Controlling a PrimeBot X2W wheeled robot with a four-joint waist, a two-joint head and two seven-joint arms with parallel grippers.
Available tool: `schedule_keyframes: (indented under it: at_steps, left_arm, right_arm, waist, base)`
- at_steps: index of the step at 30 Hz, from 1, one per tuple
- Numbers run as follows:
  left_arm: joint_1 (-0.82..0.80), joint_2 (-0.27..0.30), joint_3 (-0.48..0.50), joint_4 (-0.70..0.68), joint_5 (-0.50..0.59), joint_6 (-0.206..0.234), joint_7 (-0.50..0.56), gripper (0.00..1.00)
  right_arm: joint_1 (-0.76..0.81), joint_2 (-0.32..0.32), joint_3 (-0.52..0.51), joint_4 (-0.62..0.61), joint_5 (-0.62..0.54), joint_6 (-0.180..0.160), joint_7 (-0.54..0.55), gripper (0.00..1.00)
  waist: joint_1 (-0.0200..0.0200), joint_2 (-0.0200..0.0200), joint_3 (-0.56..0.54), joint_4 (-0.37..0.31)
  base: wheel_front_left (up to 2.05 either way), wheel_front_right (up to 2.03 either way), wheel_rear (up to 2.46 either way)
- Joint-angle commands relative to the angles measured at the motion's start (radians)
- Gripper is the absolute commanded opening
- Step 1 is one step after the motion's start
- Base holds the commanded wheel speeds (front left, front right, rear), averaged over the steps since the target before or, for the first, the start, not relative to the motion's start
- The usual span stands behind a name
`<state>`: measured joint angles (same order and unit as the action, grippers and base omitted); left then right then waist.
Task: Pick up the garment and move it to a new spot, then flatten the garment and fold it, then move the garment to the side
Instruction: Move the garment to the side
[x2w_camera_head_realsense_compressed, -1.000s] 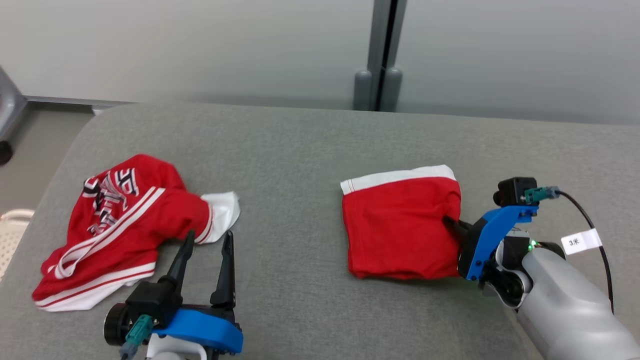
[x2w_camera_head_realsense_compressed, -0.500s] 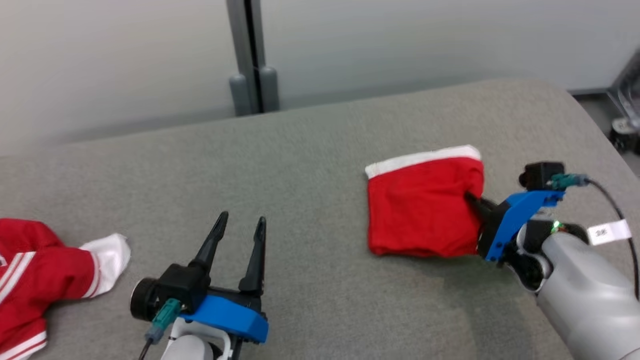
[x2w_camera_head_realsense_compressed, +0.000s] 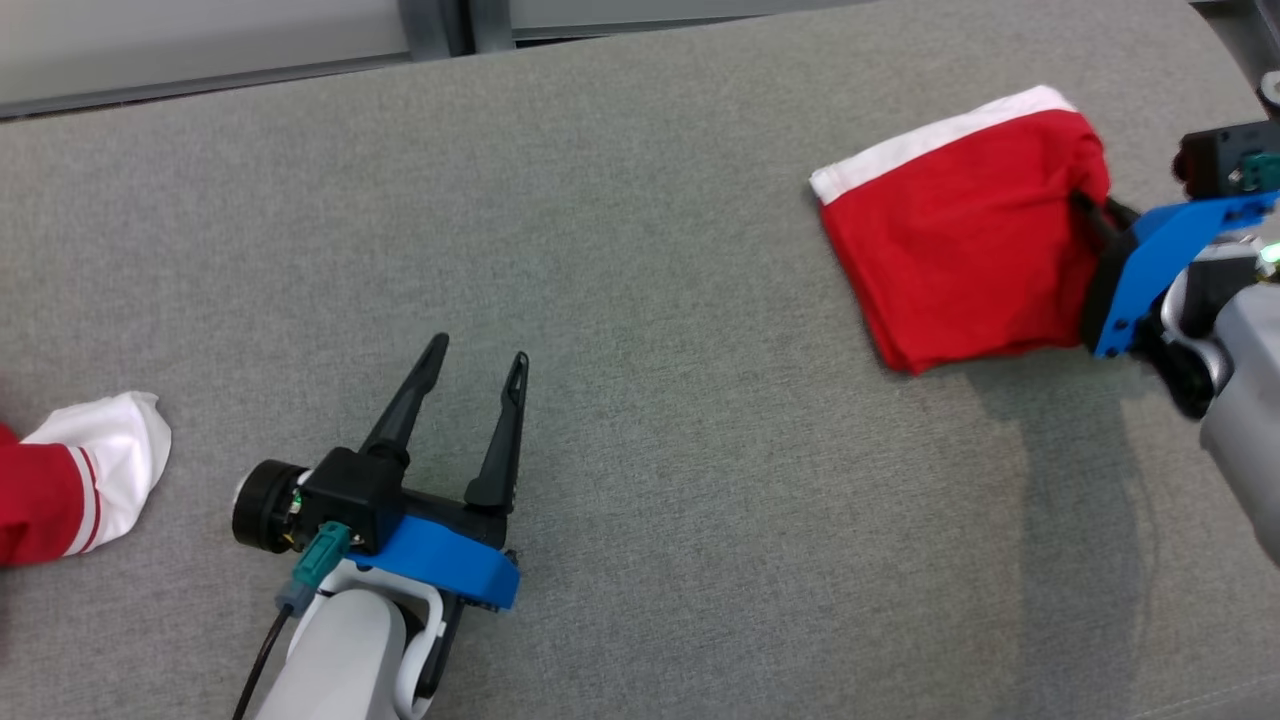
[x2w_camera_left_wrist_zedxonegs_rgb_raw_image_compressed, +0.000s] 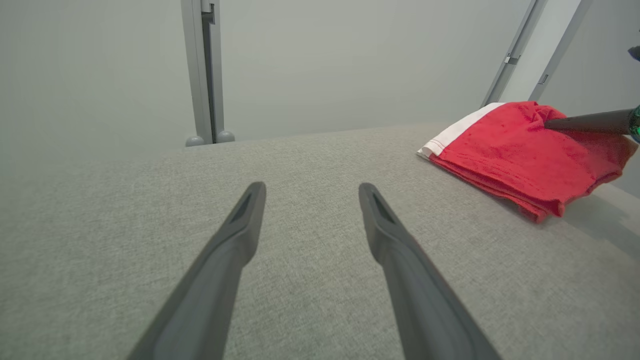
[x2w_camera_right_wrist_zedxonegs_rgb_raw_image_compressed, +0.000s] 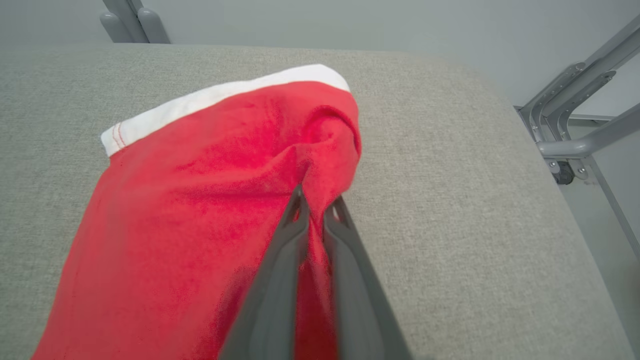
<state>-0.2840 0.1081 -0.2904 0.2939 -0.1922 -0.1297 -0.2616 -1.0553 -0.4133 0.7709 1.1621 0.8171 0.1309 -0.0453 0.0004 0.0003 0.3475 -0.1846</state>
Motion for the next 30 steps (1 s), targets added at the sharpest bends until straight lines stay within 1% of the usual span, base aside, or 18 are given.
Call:
schedule_keyframes:
  at_steps: [1, 5, 9, 10, 11, 12, 15, 18, 23, 27, 30]
  left_arm:
    - [-0.025, 0.005, 0.005, -0.003, 0.005, -0.002, -0.005, 1.0]
    - [-0.037, 0.006, 0.008, 0.0, 0.006, -0.002, -0.005, 1.0]
    - [-0.03, -0.002, 0.007, 0.012, -0.004, -0.002, -0.005, 1.0]
    - [-0.024, -0.003, 0.008, 0.016, -0.006, -0.002, -0.005, 1.0]
    - [-0.017, -0.004, 0.009, 0.018, -0.01, -0.002, -0.005, 1.0]
    - [-0.011, -0.005, 0.012, 0.021, -0.011, -0.002, -0.005, 1.0]
    - [-0.003, -0.009, 0.019, 0.014, -0.015, -0.002, -0.005, 1.0]
    - [0.019, -0.016, 0.033, 0.008, -0.018, -0.002, -0.005, 1.0]
    - [0.063, -0.021, 0.073, 0.001, -0.027, -0.001, -0.005, 1.0]
    - [0.109, -0.024, 0.121, -0.011, -0.036, 0.005, -0.005, 1.0]
    - [0.147, -0.025, 0.162, -0.019, -0.043, 0.007, -0.005, 1.0]
  right_arm:
    - [-0.03, -0.01, 0.003, 0.025, -0.008, 0.0, 0.01, 0.0]
    - [-0.077, -0.006, 0.005, 0.082, -0.024, 0.0, 0.032, 0.0]
    - [-0.082, -0.012, -0.004, 0.118, -0.05, 0.0, 0.034, 0.0]
    - [-0.073, -0.008, -0.006, 0.121, -0.055, 0.0, 0.04, 0.1]
    - [-0.063, -0.001, -0.009, 0.124, -0.062, 0.0, 0.045, 0.61]
    - [-0.055, 0.003, -0.012, 0.125, -0.064, 0.0, 0.042, 1.0]
    - [-0.042, 0.006, -0.015, 0.126, -0.08, 0.0, 0.021, 1.0]
    - [-0.021, 0.02, -0.02, 0.127, -0.093, 0.0, -0.022, 1.0]
    - [0.018, 0.059, -0.018, 0.112, -0.103, 0.0, -0.131, 1.0]
    - [0.076, 0.075, -0.012, 0.037, -0.092, 0.0, -0.193, 1.0]
    - [0.141, 0.063, -0.008, -0.044, -0.083, 0.0, -0.214, 1.0]
  waist:
    - [-0.0004, -0.0003, 0.023, 0.015]
    - [-0.0004, -0.0003, 0.034, 0.013]
    - [-0.0004, -0.0003, 0.011, 0.011]
    - [-0.0004, -0.0003, 0.002, 0.01]
    - [-0.0004, -0.0003, -0.008, 0.009]
    - [-0.0004, -0.0003, -0.019, 0.009]
    - [-0.0004, -0.0003, -0.045, 0.011]
    - [-0.0004, -0.0003, -0.084, 0.014]
    - [-0.0004, -0.0003, -0.165, 0.023]
    - [-0.0004, -0.0003, -0.235, 0.037]
    - [-0.0004, -0.0003, -0.284, 0.051]
  base:
    - [0.0, 0.0, 0.0]
    - [0.0, 0.0, 0.0]
    - [0.0, 0.0, 0.0]
    - [0.0, 0.0, 0.0]
    - [0.0, 0.0, 0.0]
    - [0.0, 0.0, 0.0]
    - [0.0, 0.0, 0.0]
    - [0.0, 0.0, 0.0]
    - [0.0, 0.0, 0.0]
    - [0.0, 0.0, 0.0]
    - [0.0, 0.0, 0.0]
